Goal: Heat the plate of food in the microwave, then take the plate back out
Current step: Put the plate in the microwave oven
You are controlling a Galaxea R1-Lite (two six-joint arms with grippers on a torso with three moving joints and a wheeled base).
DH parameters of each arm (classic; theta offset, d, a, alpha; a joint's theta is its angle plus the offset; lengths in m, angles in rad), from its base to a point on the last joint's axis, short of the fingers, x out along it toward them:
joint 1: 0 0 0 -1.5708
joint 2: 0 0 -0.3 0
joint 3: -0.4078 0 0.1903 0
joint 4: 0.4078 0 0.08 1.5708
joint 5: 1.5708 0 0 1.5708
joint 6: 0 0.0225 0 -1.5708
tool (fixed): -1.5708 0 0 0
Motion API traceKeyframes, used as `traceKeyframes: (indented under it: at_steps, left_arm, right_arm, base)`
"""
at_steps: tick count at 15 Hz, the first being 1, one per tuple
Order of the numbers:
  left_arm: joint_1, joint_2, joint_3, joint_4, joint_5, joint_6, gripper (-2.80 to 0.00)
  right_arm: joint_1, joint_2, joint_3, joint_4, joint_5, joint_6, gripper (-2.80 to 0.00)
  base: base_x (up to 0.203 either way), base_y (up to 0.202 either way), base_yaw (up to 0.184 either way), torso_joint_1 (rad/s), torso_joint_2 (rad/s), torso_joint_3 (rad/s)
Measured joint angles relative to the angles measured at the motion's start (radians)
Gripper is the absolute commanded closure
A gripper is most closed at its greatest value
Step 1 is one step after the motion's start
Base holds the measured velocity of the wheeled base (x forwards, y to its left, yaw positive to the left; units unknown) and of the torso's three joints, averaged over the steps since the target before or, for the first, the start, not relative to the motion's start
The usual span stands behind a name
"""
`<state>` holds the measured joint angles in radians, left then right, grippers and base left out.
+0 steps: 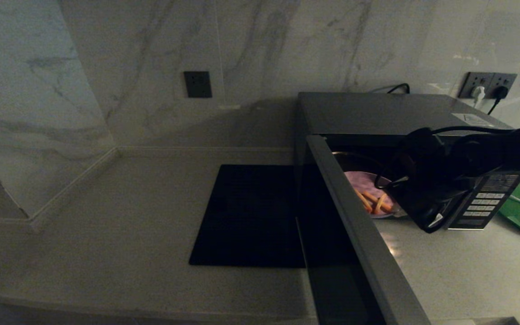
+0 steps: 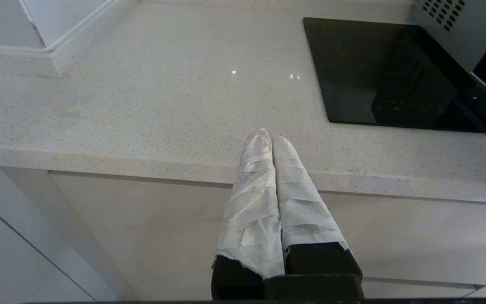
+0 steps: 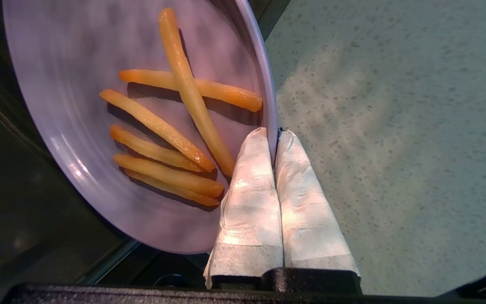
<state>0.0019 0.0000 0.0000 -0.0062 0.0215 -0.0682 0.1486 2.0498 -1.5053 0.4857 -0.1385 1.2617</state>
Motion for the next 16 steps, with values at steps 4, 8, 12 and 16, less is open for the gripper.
traceKeyframes:
  at_steps: [4, 8, 12, 16]
  left_arm:
    - [0.0, 0.0, 0.0, 0.0, 0.0, 0.0, 0.0]
    - [0.0, 0.0, 0.0, 0.0, 0.0, 0.0, 0.0]
    - [-0.001, 0.0, 0.0, 0.0, 0.0, 0.0, 0.0]
    - [0.0, 0.0, 0.0, 0.0, 0.0, 0.0, 0.0]
  right_arm:
    - [0.004, 0.027, -0.016, -0.003, 0.0, -0.002, 0.0]
    - [0.004, 0.042, -0.03, -0.003, -0.003, -0.003, 0.0]
    - [-0.005, 0.048, -0.048, -0.002, -0.005, -0.003, 0.0]
    - [-0.016, 0.048, -0.058, -0.002, -0.006, -0.005, 0.0]
  base:
    - [0.0, 0.0, 0.0, 0.0, 0.0, 0.0]
    - [0.0, 0.0, 0.0, 0.0, 0.0, 0.0]
    - [0.0, 0.0, 0.0, 0.0, 0.0, 0.0]
    - [0.0, 0.0, 0.0, 0.0, 0.0, 0.0]
